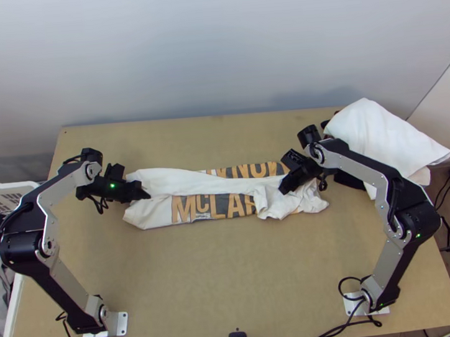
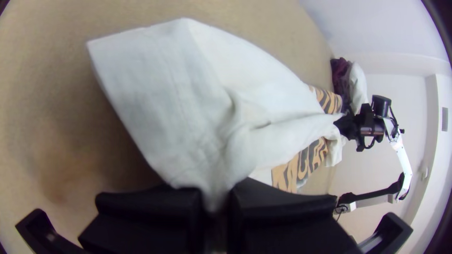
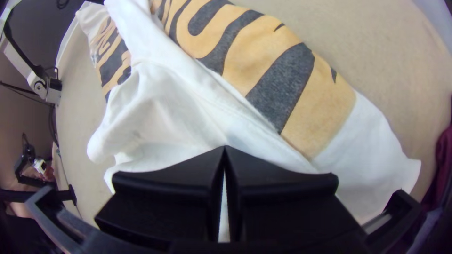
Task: Fold the t-shirt
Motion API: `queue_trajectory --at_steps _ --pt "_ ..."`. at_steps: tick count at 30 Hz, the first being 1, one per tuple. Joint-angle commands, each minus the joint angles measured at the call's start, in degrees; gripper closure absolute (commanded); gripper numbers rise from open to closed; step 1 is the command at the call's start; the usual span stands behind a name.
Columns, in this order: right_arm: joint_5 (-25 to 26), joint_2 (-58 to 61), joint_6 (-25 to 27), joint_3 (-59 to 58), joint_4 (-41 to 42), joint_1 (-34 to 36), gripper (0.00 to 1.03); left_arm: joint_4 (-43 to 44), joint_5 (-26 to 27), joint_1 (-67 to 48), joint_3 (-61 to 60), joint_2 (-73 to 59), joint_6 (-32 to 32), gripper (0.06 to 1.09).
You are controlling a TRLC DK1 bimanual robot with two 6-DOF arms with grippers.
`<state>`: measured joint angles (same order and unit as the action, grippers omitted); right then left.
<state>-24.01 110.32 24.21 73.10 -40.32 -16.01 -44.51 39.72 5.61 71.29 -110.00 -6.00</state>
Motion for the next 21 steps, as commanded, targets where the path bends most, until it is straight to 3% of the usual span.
queue_trajectory --at_steps 1,8,14,21 --pt "0.72 -0.9 -0.83 1.25 -2.84 -0.16 1.0 -0.84 2.11 -0.16 0.87 1.8 0.2 1.05" --pt "-7.28 -8.11 -2.23 8.46 -14.62 -0.69 1.0 -2.42 2.55 1.51 1.05 4.09 -1.56 1.05" --pt "-7.89 -13.82 -1.97 9.6 -19.45 0.54 1.0 -6.99 2.81 6.0 1.31 5.32 -5.51 1.05" --pt "-7.89 -14.79 -1.88 8.37 -20.07 4.14 1.0 -14.11 3.25 15.75 1.66 6.64 -15.01 1.05"
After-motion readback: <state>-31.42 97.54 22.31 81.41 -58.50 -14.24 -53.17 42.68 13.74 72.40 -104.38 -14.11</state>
